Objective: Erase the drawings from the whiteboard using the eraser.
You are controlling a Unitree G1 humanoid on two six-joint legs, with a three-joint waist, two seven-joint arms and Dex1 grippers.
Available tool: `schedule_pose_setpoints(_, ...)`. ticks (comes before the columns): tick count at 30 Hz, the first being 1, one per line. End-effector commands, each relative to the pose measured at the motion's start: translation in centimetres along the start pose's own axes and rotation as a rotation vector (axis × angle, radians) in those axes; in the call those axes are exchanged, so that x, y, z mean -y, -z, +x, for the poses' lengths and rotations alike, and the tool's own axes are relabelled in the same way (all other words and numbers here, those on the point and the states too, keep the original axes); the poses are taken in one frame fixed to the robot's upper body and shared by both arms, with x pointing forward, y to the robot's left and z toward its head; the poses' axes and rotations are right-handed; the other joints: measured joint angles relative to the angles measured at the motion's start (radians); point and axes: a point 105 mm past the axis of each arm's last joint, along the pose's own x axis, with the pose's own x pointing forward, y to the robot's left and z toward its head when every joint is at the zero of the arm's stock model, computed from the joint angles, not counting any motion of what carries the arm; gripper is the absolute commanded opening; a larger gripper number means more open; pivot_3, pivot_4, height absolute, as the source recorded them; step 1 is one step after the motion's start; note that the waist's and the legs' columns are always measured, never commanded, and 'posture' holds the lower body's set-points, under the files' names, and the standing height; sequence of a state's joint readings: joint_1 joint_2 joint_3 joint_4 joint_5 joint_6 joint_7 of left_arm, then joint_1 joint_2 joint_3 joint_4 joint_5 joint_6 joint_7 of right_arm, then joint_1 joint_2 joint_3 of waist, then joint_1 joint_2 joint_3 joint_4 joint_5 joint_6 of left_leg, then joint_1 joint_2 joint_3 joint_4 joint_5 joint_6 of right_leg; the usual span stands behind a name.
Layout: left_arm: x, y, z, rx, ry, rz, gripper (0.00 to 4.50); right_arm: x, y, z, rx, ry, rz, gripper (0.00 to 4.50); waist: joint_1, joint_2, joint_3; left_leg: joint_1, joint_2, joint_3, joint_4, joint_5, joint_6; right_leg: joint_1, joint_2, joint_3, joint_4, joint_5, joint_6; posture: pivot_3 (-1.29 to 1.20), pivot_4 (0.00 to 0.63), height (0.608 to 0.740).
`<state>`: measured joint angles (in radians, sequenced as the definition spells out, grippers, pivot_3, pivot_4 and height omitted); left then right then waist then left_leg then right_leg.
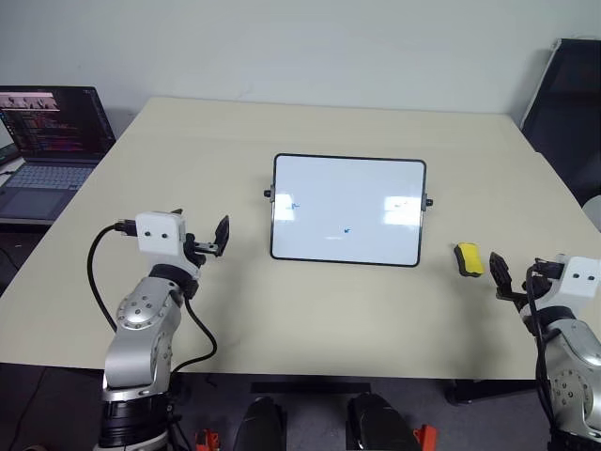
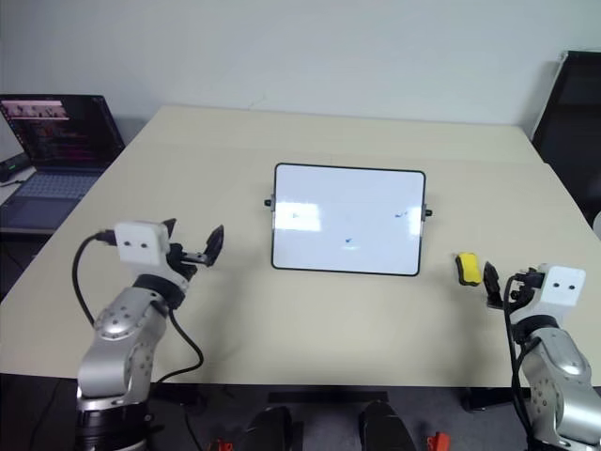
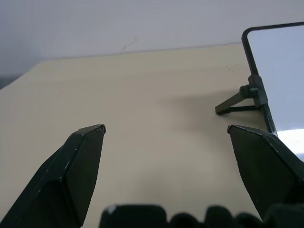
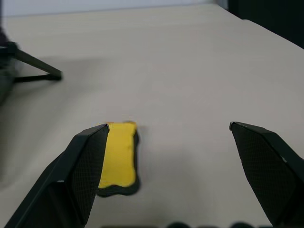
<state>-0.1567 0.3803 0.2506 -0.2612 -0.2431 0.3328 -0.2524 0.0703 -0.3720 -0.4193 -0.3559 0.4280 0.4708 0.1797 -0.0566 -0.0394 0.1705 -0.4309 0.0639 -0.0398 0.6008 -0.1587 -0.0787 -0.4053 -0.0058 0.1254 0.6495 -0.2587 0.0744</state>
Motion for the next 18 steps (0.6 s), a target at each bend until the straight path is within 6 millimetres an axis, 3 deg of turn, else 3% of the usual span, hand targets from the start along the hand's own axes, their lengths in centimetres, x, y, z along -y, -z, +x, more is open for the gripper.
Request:
schedule_pose_setpoints(1, -0.3, -1.9, 0.0, 0.072, 0.101, 0.005, 4.50, -2.2, -1.5, -0.3, 0.026, -0.098, -0.014, 4.47, 0.000, 0.000, 0.000, 0.000, 0.000, 0.000, 0.000, 0.000, 0.000, 0.000, 0.000, 0.000, 0.000, 0.000, 0.000, 0.00, 0.150, 0.740)
schedule_pose_setpoints(3, 0.1, -2.5, 0.3, 0.086, 0.184, 0.014, 4.50, -2.7, -2.0, -0.2, 0.020, -0.120, -0.010, 4.47, 0.000, 0.000, 0.000, 0.000, 0.000, 0.000, 0.000, 0.000, 0.000, 0.000, 0.000, 0.000, 0.000, 0.000, 0.000, 0.00, 0.150, 0.740)
schedule_pose_setpoints(7, 2.7, -6.1, 1.8, 0.134, 0.459, 0.020, 4.50, -2.9, -3.7, 0.4, 0.002, -0.101, -0.039, 4.47, 0.004, 0.000, 0.001, -0.001, 0.000, 0.000, 0.001, 0.000, 0.000, -0.001, 0.000, 0.000, 0.000, 0.000, 0.000, 0.00, 0.150, 0.740)
schedule_pose_setpoints(11, 5.7, -8.3, 2.2, 0.129, 0.723, 0.042, 4.50, -2.9, -3.5, 1.2, -0.064, -0.044, 0.003, 4.47, 0.003, 0.000, 0.001, -0.001, -0.001, 0.000, 0.001, 0.000, 0.000, 0.000, -0.001, 0.000, -0.002, 0.000, 0.000, 0.00, 0.150, 0.740)
schedule_pose_setpoints(18, 10.1, -8.4, 1.0, 0.075, 1.067, 0.054, 4.50, -2.3, -2.7, 3.1, -0.171, -0.038, -0.029, 4.47, -0.002, 0.001, 0.001, -0.002, 0.000, 0.000, -0.006, 0.000, 0.000, -0.002, 0.000, 0.000, -0.002, -0.001, 0.001, 0.00, 0.150, 0.740)
